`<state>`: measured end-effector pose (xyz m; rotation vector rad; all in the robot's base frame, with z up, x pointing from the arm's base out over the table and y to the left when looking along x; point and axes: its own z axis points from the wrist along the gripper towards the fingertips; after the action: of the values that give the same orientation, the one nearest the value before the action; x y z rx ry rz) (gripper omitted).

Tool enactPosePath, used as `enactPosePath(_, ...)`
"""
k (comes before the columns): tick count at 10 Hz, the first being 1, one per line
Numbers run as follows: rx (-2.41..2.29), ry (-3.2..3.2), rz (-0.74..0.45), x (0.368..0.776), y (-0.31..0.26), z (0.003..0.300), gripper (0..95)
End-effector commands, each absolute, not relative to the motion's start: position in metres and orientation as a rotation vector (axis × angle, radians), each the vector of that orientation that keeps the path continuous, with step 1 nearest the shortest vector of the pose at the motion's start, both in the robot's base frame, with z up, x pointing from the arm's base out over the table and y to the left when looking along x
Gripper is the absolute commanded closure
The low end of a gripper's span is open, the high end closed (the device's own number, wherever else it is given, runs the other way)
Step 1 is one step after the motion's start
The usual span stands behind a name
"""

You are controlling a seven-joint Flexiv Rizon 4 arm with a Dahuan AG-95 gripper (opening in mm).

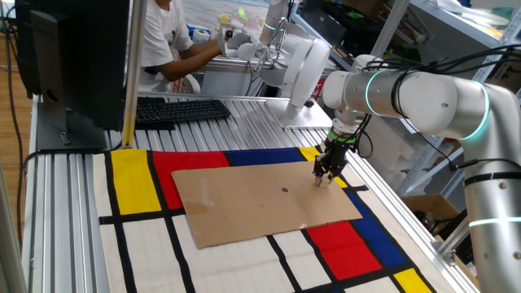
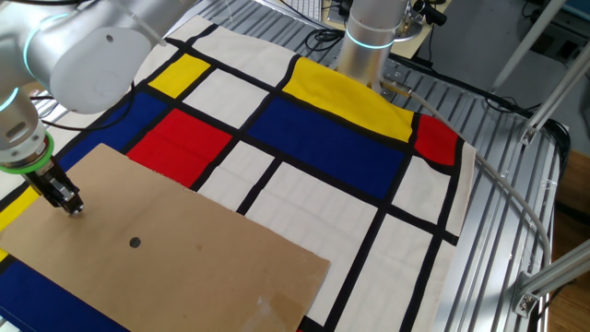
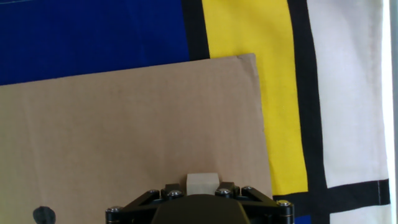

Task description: Hold a small block with the gripper and sweep it from left to right on the table

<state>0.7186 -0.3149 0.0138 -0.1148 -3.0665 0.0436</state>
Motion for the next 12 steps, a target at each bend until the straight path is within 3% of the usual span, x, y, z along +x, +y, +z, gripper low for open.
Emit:
enactPosePath(1, -0.114, -3.069, 0.039, 0.7178, -0.3142, 0.0135, 57.0)
enactPosePath(2, -0.109, -3.069, 0.024, 0.7179, -0.3144, 0.0137, 76.0)
enactPosePath(4, -0.1, -3.069, -0.005, 0.7189, -0.3156, 0.0149, 76.0)
enactPosePath(5, -0.095, -3.067, -0.003, 0.7192, -0.316, 0.0152, 95.0)
enactPosePath(12, -0.084, -3.068, 0.001, 0.7197, -0.3168, 0.0164, 95.0)
